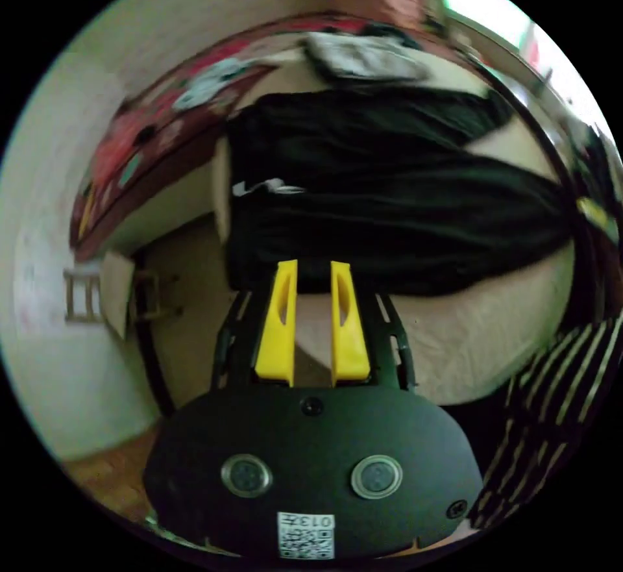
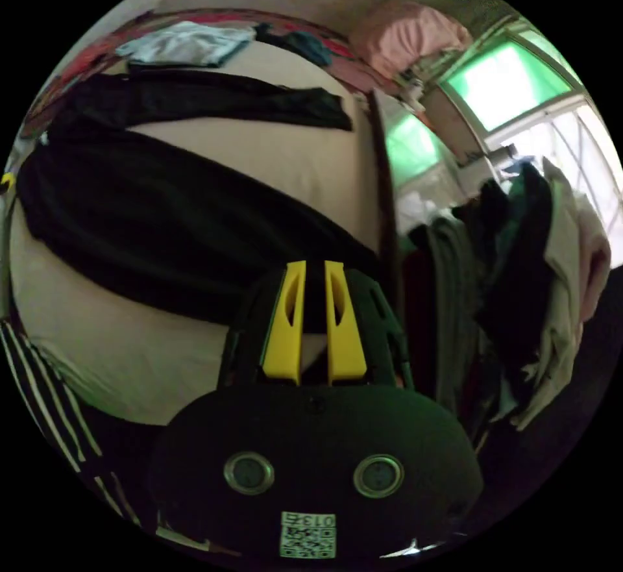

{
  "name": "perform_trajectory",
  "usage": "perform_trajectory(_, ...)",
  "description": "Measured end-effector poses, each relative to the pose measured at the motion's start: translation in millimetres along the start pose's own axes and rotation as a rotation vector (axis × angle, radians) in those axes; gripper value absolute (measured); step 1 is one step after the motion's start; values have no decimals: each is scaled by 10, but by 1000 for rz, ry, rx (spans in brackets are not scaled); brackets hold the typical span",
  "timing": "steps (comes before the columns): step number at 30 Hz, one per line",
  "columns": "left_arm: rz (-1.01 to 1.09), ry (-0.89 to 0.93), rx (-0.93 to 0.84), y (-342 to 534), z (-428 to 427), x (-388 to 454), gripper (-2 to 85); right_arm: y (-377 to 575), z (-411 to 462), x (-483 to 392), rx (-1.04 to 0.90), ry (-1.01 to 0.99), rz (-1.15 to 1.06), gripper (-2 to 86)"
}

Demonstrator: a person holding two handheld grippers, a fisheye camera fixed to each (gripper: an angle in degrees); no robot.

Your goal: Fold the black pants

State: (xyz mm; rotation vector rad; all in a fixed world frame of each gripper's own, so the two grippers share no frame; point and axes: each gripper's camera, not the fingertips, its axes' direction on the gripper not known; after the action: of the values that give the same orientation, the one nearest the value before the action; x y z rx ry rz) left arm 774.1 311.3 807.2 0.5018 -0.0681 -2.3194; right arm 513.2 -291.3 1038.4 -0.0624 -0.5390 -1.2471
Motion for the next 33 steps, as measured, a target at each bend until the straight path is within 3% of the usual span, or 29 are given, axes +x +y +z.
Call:
perform_trajectory(1,-152,5,20,40,-3,-316,140,-33,-21,-82,15,-31,-17,60)
perform_trajectory(4,-345,60,30,67,114,-866,168,-205,-93,-508,66,-229,-152,66)
perform_trajectory(10,-353,223,-65,-97,408,-1183,130,-389,-294,-1102,153,-434,-492,66)
perform_trajectory(14,-353,206,-108,-188,356,-1256,56,-523,-221,-1278,130,-390,-659,25)
perform_trajectory(19,-287,180,-127,-274,41,-1394,9,-822,-205,-1134,58,-443,-639,5)
perform_trajectory(23,-287,159,-153,-249,-24,-1483,9,-1007,-264,-972,37,-547,-657,2)
perform_trajectory(25,-302,247,-222,-256,115,-1558,15,-1082,-232,-941,4,-573,-674,3)
perform_trajectory(28,-345,174,-190,-271,-70,-1642,35,-1239,-312,-766,-2,-632,-713,10)
perform_trajectory(30,-351,63,-99,-346,-304,-1665,45,-1483,-368,-397,65,-555,-573,23)
perform_trajectory(33,-168,-68,56,-803,-561,-1495,63,-1926,-279,191,144,-404,-316,44)
